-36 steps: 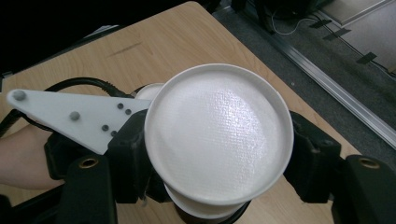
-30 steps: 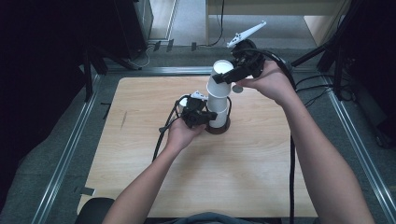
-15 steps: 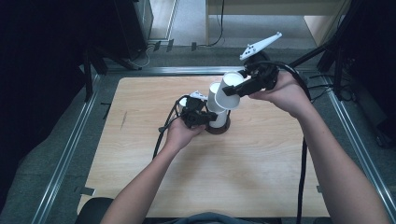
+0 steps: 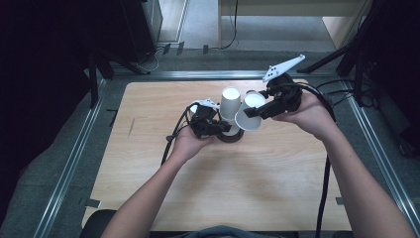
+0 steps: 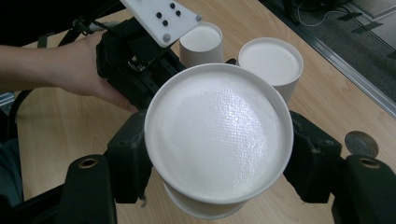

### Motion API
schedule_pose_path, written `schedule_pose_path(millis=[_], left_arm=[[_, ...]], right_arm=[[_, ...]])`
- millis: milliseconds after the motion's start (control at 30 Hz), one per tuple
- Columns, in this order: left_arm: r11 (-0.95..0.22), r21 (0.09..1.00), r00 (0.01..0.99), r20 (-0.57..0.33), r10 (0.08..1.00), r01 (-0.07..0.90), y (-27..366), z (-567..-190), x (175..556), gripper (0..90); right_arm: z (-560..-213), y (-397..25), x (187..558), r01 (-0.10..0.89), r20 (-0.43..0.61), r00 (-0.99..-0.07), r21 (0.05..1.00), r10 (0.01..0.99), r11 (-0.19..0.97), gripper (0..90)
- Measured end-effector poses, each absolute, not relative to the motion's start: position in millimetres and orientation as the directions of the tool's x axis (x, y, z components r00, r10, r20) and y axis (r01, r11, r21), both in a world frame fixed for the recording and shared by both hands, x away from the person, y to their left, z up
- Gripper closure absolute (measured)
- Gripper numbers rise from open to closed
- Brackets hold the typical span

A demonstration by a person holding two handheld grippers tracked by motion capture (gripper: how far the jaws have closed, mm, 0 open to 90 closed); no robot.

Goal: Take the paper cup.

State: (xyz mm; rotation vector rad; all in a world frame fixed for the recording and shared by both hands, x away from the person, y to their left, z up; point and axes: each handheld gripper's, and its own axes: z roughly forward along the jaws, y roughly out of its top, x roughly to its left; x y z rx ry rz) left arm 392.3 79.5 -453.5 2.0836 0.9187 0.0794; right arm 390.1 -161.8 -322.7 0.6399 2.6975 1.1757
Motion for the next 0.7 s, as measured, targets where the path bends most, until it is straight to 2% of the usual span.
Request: schedule_pose_path(millis=[700], left_arm=[[-0.431, 0.739, 0.801, -0.242, 0.547, 0.517, 100.3, -452.2, 366.7, 61.9]], right_arm=[[-374.2, -169.3, 362.1, 0.3, 0.062, -0.927, 0.713, 0.369, 0.633, 33.1]])
